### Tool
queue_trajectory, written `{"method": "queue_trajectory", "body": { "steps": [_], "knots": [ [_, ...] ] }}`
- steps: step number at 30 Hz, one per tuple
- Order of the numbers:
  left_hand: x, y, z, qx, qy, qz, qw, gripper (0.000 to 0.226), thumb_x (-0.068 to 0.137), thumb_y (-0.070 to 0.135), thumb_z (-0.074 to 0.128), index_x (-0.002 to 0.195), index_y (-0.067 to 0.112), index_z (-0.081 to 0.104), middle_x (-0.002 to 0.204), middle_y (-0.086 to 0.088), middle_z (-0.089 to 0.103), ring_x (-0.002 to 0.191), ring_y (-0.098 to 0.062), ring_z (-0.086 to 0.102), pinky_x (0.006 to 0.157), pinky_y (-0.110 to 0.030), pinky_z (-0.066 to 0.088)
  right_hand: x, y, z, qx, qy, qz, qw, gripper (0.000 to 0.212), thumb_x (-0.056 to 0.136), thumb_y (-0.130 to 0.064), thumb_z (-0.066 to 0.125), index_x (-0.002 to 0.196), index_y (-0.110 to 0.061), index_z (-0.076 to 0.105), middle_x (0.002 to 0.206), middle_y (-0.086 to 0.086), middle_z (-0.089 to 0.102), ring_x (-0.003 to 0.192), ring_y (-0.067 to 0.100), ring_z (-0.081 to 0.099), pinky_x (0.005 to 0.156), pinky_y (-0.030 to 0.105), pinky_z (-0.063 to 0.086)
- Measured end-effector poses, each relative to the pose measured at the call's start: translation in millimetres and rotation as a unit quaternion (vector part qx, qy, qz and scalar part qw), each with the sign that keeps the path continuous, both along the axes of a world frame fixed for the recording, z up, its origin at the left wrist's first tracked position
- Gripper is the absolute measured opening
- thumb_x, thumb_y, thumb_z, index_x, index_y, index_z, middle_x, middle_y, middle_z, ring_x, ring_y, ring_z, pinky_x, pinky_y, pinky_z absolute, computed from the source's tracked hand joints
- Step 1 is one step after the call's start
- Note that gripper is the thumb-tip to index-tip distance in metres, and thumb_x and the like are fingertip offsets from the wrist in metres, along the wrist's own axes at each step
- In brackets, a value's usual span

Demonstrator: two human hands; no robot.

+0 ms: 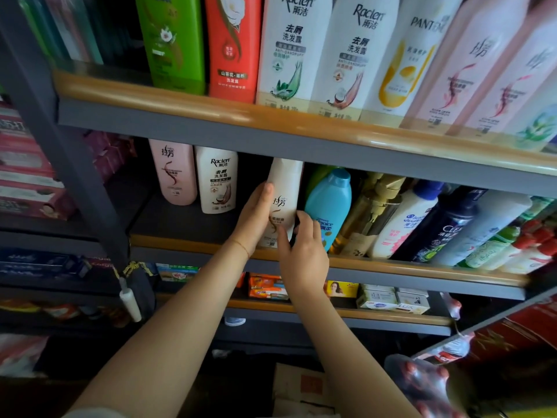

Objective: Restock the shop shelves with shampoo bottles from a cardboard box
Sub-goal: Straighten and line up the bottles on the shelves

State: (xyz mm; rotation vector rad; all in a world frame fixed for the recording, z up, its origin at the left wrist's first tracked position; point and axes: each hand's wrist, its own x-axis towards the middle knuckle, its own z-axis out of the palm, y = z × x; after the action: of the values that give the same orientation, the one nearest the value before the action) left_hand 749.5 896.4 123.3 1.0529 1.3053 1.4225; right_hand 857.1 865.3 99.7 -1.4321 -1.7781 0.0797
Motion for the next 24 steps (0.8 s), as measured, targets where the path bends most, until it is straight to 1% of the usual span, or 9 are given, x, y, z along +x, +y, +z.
{"method": "queue_trajectory", "body": {
  "steps": [3,4,7,10,16,18,20,22,24],
  "knots": [
    [5,1,-2,-0.020,-0.018,0.039,0.999,0.063,0.092,0.068,0.026,0.140,0.032,0.046,0.119,0.025,0.052,0.108,0.007,0.050,0.094,-0.016,0.038,3,0,0,-0.027,0.002,0.005,1.000,0.039,0.096,-0.033,0.062,0.126,-0.010,0.055,0.104,0.006,0.068,0.079,0.021,0.068,0.055,0.026,0.049],
    [6,3,-4,-0.032,-0.037,0.047,0.998,0.063,0.096,0.068,0.025,0.139,0.030,0.050,0.119,0.020,0.058,0.111,0.000,0.054,0.097,-0.023,0.040,4,0,0,-0.036,0.003,0.006,0.999,0.040,0.096,-0.034,0.061,0.127,-0.010,0.054,0.104,0.005,0.068,0.080,0.020,0.068,0.056,0.025,0.048],
    [9,7,-6,-0.057,-0.064,0.047,0.995,0.069,0.095,0.073,0.024,0.127,0.026,0.063,0.111,-0.002,0.073,0.106,-0.018,0.068,0.094,-0.034,0.052,6,-1,-1,-0.057,0.010,0.011,0.998,0.039,0.097,-0.034,0.058,0.128,-0.012,0.049,0.102,0.003,0.069,0.080,0.018,0.068,0.057,0.024,0.047],
    [11,12,-8,-0.058,-0.090,0.053,0.993,0.068,0.096,0.070,0.025,0.126,0.022,0.064,0.110,-0.008,0.074,0.104,-0.022,0.070,0.090,-0.035,0.055,9,0,-2,-0.048,0.018,0.020,0.998,0.033,0.097,-0.033,0.058,0.121,-0.013,0.048,0.095,0.001,0.069,0.073,0.019,0.068,0.053,0.028,0.051],
    [15,13,-4,-0.063,-0.124,0.047,0.989,0.068,0.100,0.065,0.023,0.131,0.018,0.060,0.114,-0.013,0.072,0.100,-0.022,0.070,0.078,-0.029,0.056,6,-1,-2,-0.001,0.045,0.044,0.998,0.012,0.098,-0.025,0.057,0.100,-0.015,0.051,0.080,-0.004,0.064,0.059,0.013,0.061,0.045,0.030,0.050],
    [9,8,-2,-0.070,-0.130,0.075,0.986,0.067,0.098,0.068,0.026,0.133,0.023,0.060,0.124,-0.007,0.069,0.111,-0.020,0.066,0.094,-0.034,0.053,3,-3,-2,0.001,0.080,0.070,0.994,0.006,0.098,-0.021,0.055,0.097,-0.016,0.051,0.074,-0.004,0.061,0.055,0.011,0.057,0.044,0.031,0.049],
    [-3,-3,-2,-0.044,-0.103,0.151,0.982,0.051,0.100,0.059,0.034,0.131,0.028,0.060,0.135,0.001,0.061,0.123,-0.014,0.055,0.107,-0.035,0.042,-2,-6,3,-0.024,0.130,0.122,0.984,0.004,0.099,-0.020,0.053,0.099,-0.016,0.053,0.073,-0.004,0.060,0.056,0.009,0.054,0.048,0.027,0.046],
    [-23,-13,-3,0.006,-0.091,0.240,0.967,0.022,0.101,0.038,0.048,0.111,0.030,0.066,0.121,0.005,0.065,0.113,-0.004,0.058,0.102,-0.031,0.044,-13,-8,11,-0.056,0.179,0.181,0.965,0.004,0.099,-0.019,0.052,0.100,-0.016,0.055,0.074,-0.007,0.058,0.061,0.008,0.054,0.052,0.023,0.044],
    [-44,-19,-8,0.041,-0.063,0.297,0.952,0.012,0.093,0.028,0.057,0.097,0.026,0.068,0.104,0.006,0.066,0.100,-0.001,0.061,0.094,-0.032,0.049,-32,-9,19,-0.114,0.238,0.233,0.936,0.008,0.101,-0.019,0.049,0.104,-0.017,0.056,0.081,-0.007,0.060,0.072,0.009,0.059,0.063,0.025,0.049]
  ]
}}
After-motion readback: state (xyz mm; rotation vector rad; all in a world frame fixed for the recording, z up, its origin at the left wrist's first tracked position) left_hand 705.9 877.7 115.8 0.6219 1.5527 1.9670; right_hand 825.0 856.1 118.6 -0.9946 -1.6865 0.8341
